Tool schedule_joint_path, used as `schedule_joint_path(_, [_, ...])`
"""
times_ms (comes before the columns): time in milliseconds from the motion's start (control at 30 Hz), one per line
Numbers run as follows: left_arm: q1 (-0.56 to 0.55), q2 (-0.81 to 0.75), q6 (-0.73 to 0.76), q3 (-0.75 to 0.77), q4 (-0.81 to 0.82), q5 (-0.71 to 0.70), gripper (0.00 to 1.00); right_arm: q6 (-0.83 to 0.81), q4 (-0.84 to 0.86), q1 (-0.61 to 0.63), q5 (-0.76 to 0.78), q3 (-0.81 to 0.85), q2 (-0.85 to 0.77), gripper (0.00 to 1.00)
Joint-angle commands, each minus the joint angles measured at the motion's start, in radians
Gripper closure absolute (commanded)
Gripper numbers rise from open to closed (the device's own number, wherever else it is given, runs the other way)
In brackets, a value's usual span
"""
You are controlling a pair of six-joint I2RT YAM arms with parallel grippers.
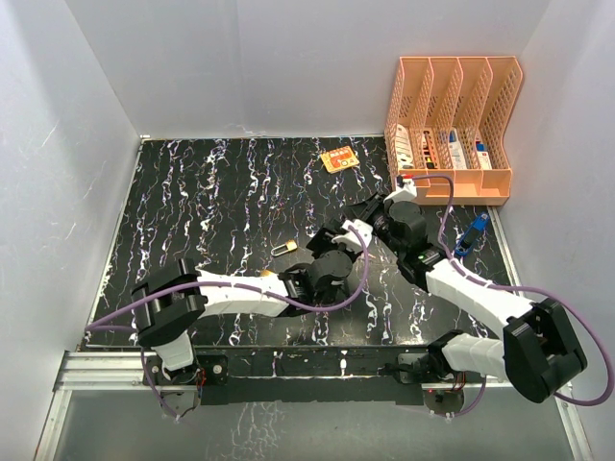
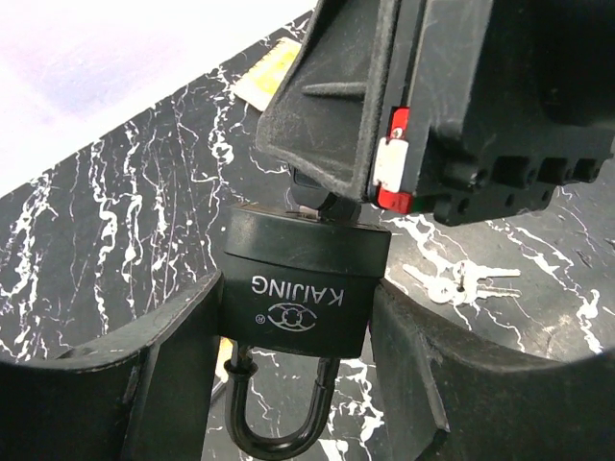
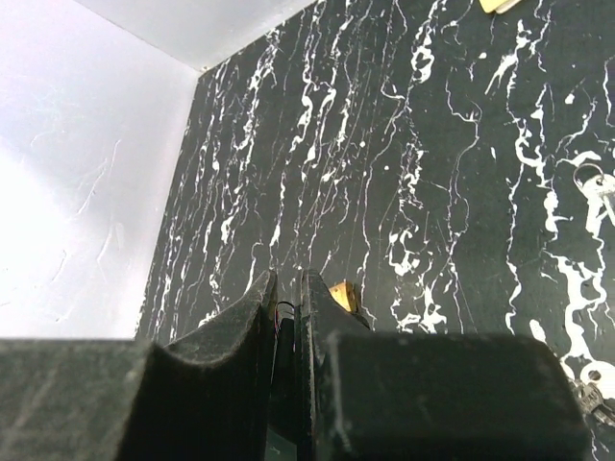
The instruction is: Unlock with the key
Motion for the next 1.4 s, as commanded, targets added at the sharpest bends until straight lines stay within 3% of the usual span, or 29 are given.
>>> schedule_joint_path(0, [0.001,-0.07,-0.088,0.084,0.103,0.051,1.0,0.046,-0.071,0.06,-0.147,0.008,-0.044,0.85])
schedule_joint_path(67, [0.014,-0.095,-0.145,0.059,0.055,0.048,1.0,0.027,-0.069,0.058,-0.113,0.006,-0.079,0.59])
schedule_joint_path(167, [0.051,-0.146,-0.277,0.011,-0.054,0.059,1.0,-0.016,-0.08,0.046,-0.066,0.015,-0.126,0.34])
schedule_joint_path(367, [0.146,-0.287,-0.498,-0.118,-0.203,0.084,1.0,-0.066,-0.164,-0.028,-0.043,0.034,-0.162,0.17])
schedule_joint_path(467, [0.194,-0.358,-0.591,-0.151,-0.247,0.094,1.0,-0.091,-0.173,-0.043,-0.041,0.01,-0.171,0.03])
schedule_joint_path(733, [0.219,-0.373,-0.715,-0.107,-0.249,0.079,1.0,-0.151,-0.096,-0.025,-0.171,-0.042,-0.068,0.02])
schedule_joint_path(1067, [0.219,-0.278,-0.785,-0.041,-0.204,0.09,1.0,-0.114,0.069,0.085,-0.179,-0.103,-0.002,0.02])
schedule_joint_path(1367, [0.219,-0.284,-0.828,-0.048,-0.194,0.123,1.0,-0.075,0.161,0.119,-0.193,-0.098,0.064,0.02])
